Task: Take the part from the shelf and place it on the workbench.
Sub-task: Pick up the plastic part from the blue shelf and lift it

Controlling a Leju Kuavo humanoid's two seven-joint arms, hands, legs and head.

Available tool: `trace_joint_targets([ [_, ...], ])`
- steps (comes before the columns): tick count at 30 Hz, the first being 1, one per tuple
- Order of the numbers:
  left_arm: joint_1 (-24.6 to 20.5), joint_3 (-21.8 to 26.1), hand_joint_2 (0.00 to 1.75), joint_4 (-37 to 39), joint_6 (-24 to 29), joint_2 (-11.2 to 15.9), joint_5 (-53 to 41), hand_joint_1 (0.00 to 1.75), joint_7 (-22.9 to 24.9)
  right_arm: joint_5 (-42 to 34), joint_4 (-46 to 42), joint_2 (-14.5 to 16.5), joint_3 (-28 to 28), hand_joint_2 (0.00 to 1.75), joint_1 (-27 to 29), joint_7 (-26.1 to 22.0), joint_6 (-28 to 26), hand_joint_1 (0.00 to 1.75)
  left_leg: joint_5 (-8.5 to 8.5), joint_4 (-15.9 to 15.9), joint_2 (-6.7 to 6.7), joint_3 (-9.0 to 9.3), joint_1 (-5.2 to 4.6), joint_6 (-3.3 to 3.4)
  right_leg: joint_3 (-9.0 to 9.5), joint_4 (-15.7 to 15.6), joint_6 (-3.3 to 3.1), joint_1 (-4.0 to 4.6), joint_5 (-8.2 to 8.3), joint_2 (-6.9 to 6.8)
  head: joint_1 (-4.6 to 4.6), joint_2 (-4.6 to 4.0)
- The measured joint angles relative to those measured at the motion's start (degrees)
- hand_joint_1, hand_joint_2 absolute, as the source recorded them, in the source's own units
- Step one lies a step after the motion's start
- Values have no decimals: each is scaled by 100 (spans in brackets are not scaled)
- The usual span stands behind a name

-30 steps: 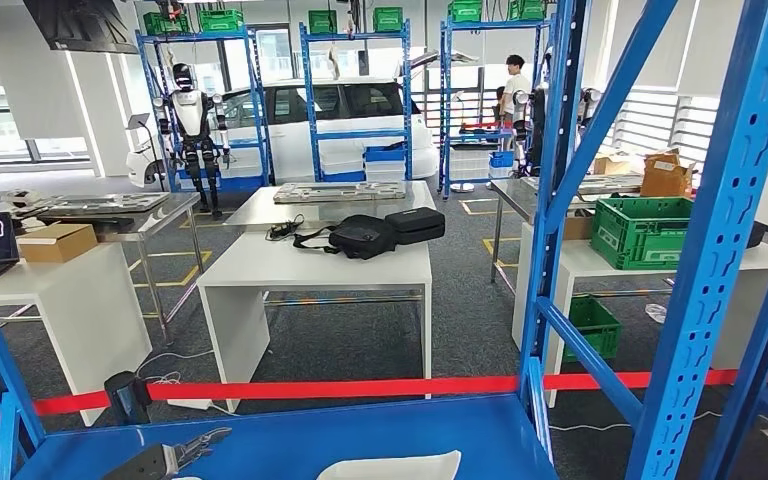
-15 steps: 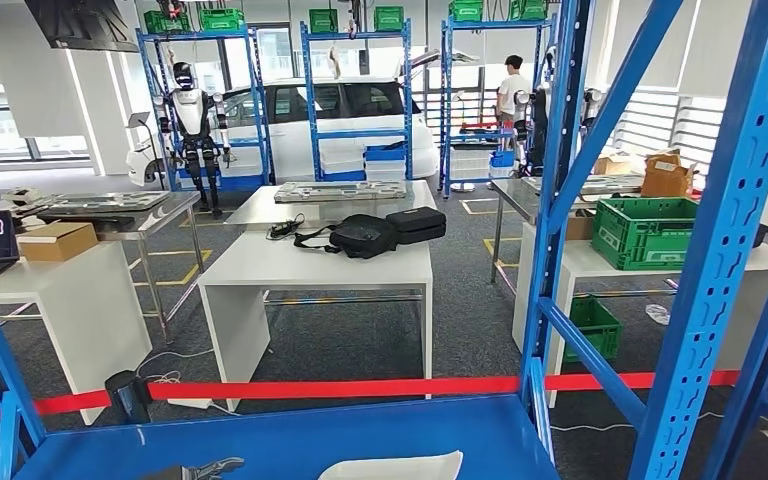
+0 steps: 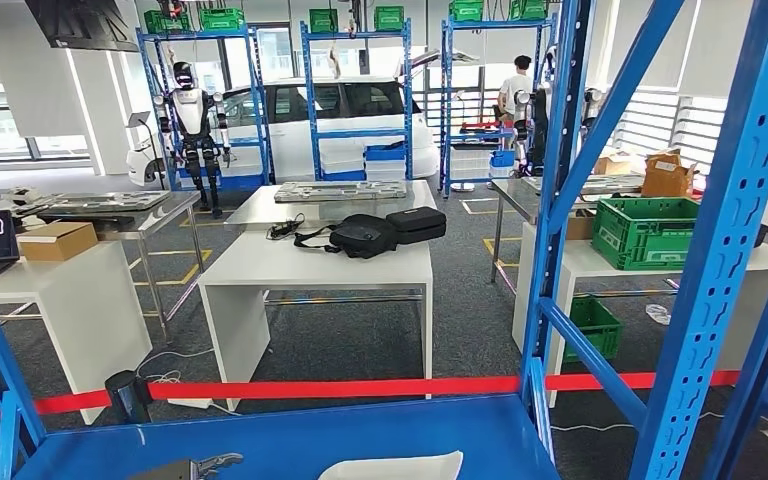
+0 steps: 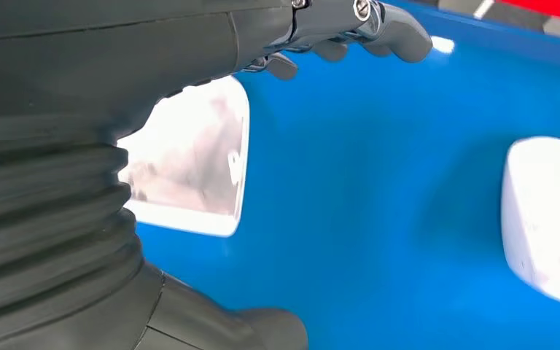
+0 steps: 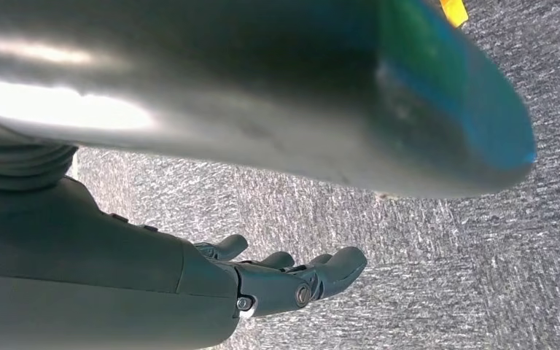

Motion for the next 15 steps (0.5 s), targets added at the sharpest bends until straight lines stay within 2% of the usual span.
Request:
trace_joint_targets([
  [7,-112,-79,175,116,334,-21,-217,0,469,-51,0,3,-90,0,-2,21,-44,0,0,0,0,0,0,0,1,-2,0,0,0,0,0,0],
  [15,-126,-208,175,232,164,-6,-344,0,544,-76,0,7,-133,0,1,55,-84,0,0,0,0,0,0,1,2,-3,0,0,0,1,0,0],
])
